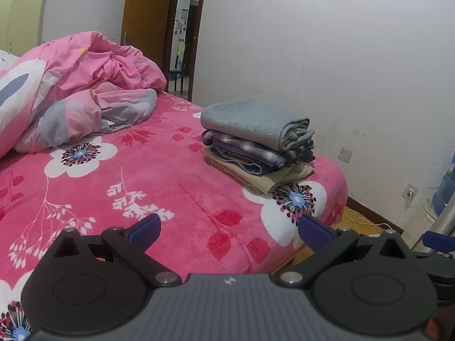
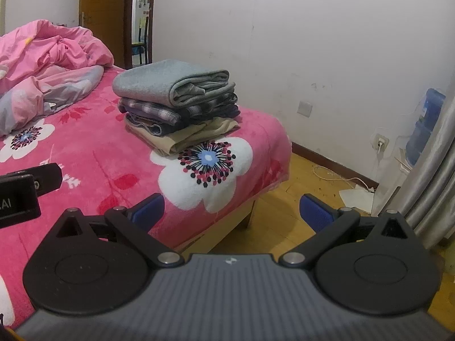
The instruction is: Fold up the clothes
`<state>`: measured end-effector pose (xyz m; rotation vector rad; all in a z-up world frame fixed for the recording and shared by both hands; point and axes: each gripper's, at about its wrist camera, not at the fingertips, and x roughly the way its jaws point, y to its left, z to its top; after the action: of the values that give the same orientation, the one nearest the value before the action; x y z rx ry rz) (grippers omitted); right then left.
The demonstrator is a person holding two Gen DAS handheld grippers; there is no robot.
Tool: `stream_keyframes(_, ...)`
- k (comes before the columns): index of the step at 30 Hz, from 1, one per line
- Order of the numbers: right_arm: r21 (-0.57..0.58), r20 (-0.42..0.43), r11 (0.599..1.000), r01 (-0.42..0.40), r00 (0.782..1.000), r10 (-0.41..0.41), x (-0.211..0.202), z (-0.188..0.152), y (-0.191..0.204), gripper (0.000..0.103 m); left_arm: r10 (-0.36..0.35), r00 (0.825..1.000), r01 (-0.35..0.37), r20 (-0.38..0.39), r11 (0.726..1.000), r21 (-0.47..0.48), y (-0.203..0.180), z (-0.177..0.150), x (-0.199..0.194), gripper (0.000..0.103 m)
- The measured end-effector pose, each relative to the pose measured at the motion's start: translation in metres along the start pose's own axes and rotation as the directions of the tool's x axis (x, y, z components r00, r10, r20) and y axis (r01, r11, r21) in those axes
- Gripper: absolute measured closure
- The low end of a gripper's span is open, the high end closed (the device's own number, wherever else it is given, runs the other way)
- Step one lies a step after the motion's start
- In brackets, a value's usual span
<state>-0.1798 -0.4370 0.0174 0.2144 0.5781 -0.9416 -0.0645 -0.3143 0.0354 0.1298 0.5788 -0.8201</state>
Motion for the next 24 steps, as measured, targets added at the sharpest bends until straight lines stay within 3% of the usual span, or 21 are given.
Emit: stream_keyframes(24, 0.01, -0.012, 1.0, 0.002, 1.0, -0.002, 0.0023, -0.0051, -0.0007, 0.001, 0.002, 1.0, -0.002, -0.007, 1.0, 0.011, 0.0007, -0.0025, 0.0002, 0.0)
